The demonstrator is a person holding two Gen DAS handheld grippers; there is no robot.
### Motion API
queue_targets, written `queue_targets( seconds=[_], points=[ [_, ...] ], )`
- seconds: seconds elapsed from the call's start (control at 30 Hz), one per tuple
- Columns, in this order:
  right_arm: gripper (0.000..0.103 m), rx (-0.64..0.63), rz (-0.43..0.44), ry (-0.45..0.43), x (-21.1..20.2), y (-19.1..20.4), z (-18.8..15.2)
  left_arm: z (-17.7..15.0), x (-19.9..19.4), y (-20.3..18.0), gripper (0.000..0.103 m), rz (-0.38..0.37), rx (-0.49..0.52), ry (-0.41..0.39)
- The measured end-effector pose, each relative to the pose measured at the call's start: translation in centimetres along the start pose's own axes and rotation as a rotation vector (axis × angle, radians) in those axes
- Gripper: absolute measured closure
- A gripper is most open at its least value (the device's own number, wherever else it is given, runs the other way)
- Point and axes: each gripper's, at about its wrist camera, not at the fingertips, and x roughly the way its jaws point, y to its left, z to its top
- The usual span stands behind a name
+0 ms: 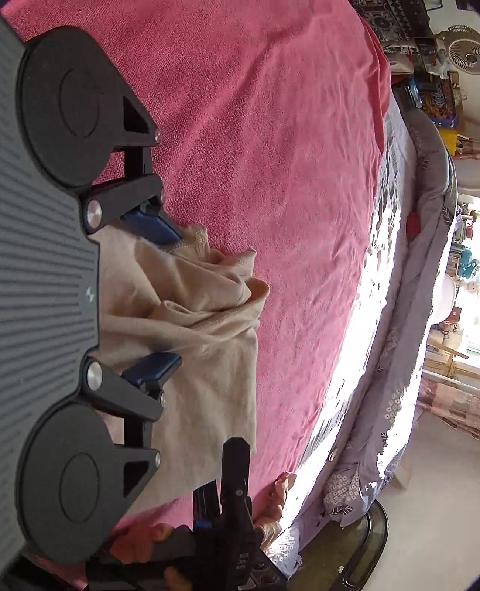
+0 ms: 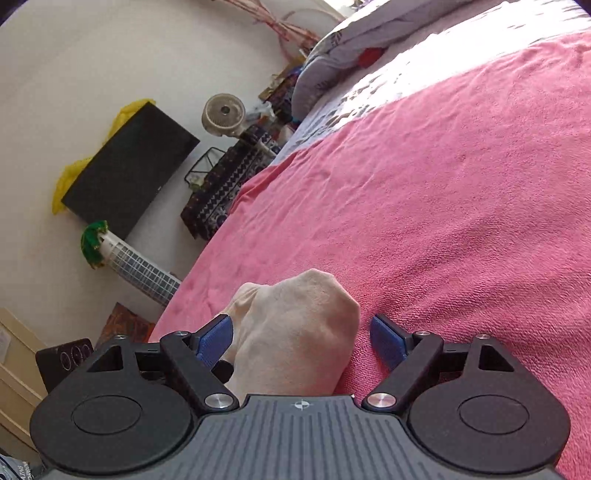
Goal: Fold clothes
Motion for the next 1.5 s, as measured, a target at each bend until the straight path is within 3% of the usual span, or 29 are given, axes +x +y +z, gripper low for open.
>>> queue_targets(
  seconds=[0.07,0.1,0.17,0.2,0.23,0.3,0.37,0.43,0.57,0.7,0.77,0.83,0.9,1.03,1.07,1.13,1.3,1.4,1.47,1.5],
  points=[
    [0.021,-0.032,-0.003,0.027,1.0,1.1,0.2,-0.2,-0.3,0.2,0.033,0.003,-0.013,-0.005],
    [0.028,-0.044,-0.006,0.04,1.4,1.6,0.3,-0.2,-0.3,0.3,0.033,0.004,-0.017,-0.006],
    [0.046,-0.05,-0.023,0.065,1.7,2.4,0.1,-0.2,-0.4,0.5,0.033,0.005,-0.024,-0.008],
    [0.063,-0.041,-0.032,0.069,1.2,2.7,-0.2,-0.2,-0.6,0.7,0.032,0.012,-0.032,-0.01],
    [0.072,-0.022,-0.026,0.062,0.7,2.9,-0.4,-0.2,-0.7,0.9,0.028,0.019,-0.042,-0.011],
    [0.076,-0.026,-0.016,0.032,-0.2,3.7,-0.7,-0.2,-1.1,1.5,0.028,0.021,-0.066,-0.016],
    [0.077,-0.13,-0.03,-0.003,-0.9,6.1,-0.9,-0.1,-1.4,2.2,0.028,-0.001,-0.095,-0.02],
    [0.078,-0.269,-0.036,-0.024,-1.6,9.1,-1.3,0.3,-1.9,3.2,0.03,-0.054,-0.141,-0.028],
    [0.078,-0.496,0.01,-0.04,-3.1,14.0,-2.2,1.2,-2.1,6.7,0.027,-0.287,-0.307,-0.062],
    [0.078,-0.579,0.058,-0.005,-4.2,15.9,-2.9,1.8,-0.5,9.6,0.022,-0.553,-0.371,-0.045],
    [0.078,-0.607,0.068,0.021,-4.6,16.4,-3.3,2.2,0.4,9.9,0.017,-0.621,-0.365,-0.019],
    [0.078,-0.624,0.058,0.038,-4.9,16.5,-3.5,2.7,1.0,10.0,0.016,-0.631,-0.337,0.001],
    [0.077,-0.577,0.026,0.046,-4.9,15.2,-3.3,3.3,1.8,10.1,0.016,-0.621,-0.308,0.021],
    [0.07,-0.269,-0.003,0.053,-4.9,8.7,-2.7,3.8,3.9,10.1,0.016,-0.599,-0.28,0.084],
    [0.067,-0.181,0.012,0.051,-5.0,6.9,-2.8,3.8,4.3,10.0,0.016,-0.593,-0.276,0.096],
    [0.049,-0.036,0.052,0.044,-5.1,3.8,-3.2,3.6,4.7,9.9,0.016,-0.592,-0.265,0.104],
    [0.04,0.239,0.2,-0.014,-4.8,-1.1,-4.9,3.7,5.0,10.1,0.016,-0.671,-0.295,0.09],
    [0.041,0.303,0.242,-0.031,-3.9,-1.9,-4.6,3.6,4.9,10.0,0.015,-0.725,-0.308,0.09],
    [0.051,0.3,0.202,0.001,-2.7,-1.5,-4.0,3.7,4.8,9.7,0.014,-0.725,-0.295,0.095],
    [0.062,0.291,0.174,0.021,-2.1,-1.2,-3.7,3.7,4.6,9.6,0.014,-0.718,-0.292,0.093]
  ],
)
